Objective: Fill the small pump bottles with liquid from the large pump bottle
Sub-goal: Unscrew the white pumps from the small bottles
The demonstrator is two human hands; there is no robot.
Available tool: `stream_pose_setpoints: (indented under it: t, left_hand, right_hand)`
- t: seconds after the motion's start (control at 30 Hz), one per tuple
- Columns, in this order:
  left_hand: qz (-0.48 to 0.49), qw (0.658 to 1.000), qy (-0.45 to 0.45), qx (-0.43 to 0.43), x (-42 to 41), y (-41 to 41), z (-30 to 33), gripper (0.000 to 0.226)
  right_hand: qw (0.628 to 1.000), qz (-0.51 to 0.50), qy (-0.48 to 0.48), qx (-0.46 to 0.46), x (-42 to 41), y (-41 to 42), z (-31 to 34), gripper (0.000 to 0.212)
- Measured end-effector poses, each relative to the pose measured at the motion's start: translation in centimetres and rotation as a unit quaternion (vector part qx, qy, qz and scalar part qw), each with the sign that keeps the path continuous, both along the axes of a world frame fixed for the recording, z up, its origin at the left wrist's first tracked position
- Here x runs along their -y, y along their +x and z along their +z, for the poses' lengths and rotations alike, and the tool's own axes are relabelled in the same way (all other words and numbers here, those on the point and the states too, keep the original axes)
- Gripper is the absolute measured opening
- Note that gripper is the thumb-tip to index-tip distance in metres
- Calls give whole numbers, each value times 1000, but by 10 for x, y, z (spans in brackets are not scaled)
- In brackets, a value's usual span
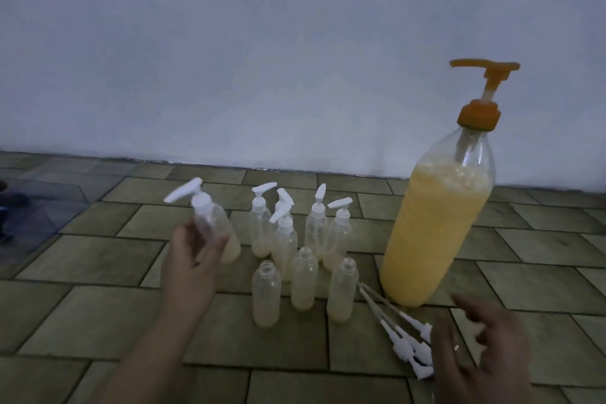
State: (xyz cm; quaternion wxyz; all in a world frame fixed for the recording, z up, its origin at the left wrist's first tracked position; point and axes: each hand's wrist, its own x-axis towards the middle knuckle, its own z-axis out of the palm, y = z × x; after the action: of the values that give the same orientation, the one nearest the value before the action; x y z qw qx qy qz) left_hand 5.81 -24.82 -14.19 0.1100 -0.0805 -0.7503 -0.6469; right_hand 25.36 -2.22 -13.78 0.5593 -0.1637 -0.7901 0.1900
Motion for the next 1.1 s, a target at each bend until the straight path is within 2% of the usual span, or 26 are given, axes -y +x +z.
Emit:
stream_pose_setpoints:
  t: [0.07,0.1,0.17,0.23,0.3,0.4,0.5,0.53,0.57,0.6,0.63,0.67,0.7,0.77,0.8,0.87,1.0,1.1]
  left_hand:
    - [-16,997,45,-64,5,10,25,45]
    - [-28,994,37,-95,5,15,37,46]
    - [-37,987,-33,-150,-1,26,58,49]
    - [-43,975,-102,-195,-9,41,74,52]
    - [-46,961,-145,-229,-16,56,81,49]
    - [-72,964,-144,-209,-16,70,83,49]
    - [-146,978,-56,-139,-11,72,80,49]
    - [-173,978,-20,-114,-9,73,79,49]
    - [-191,976,-4,-107,-9,74,79,48]
    - [-198,974,-7,-112,-9,76,80,46]
    - [-204,971,-23,-120,-11,78,82,45]
    - [-211,967,-49,-132,-13,80,85,46]
    - [-222,962,-69,-145,-15,83,86,49]
    - [-228,957,-71,-163,-17,86,87,51]
    - [-224,960,-55,-158,-18,86,87,51]
    - [-212,964,-38,-152,-18,84,88,50]
    - [-178,950,-146,-212,-24,83,89,42]
    - [-164,961,-130,-183,-24,75,84,49]
  right_hand:
    - [995,84,-46,5,26,-9,48,19]
    - [985,141,-94,21,39,-16,71,19]
    - [932,269,-238,60,63,-32,110,33]
    - [865,344,-353,91,76,-50,131,51]
    - [856,344,-375,91,85,-65,142,51]
    - [865,326,-378,55,89,-74,144,28]
    - [849,360,-370,116,80,-74,144,19]
    - [832,386,-372,141,75,-73,145,20]
    - [801,427,-392,147,72,-72,146,25]
    - [755,476,-429,136,71,-71,147,35]
    - [705,518,-471,119,70,-70,148,48]
    - [674,539,-495,102,69,-70,147,63]
    - [670,540,-501,94,68,-69,147,75]
    - [708,506,-486,83,62,-67,146,88]
    - [725,491,-479,70,58,-66,145,87]
    - [736,485,-469,53,52,-61,149,76]
    - [804,480,-343,75,52,-50,158,50]
    - [828,462,-316,-26,39,-40,170,43]
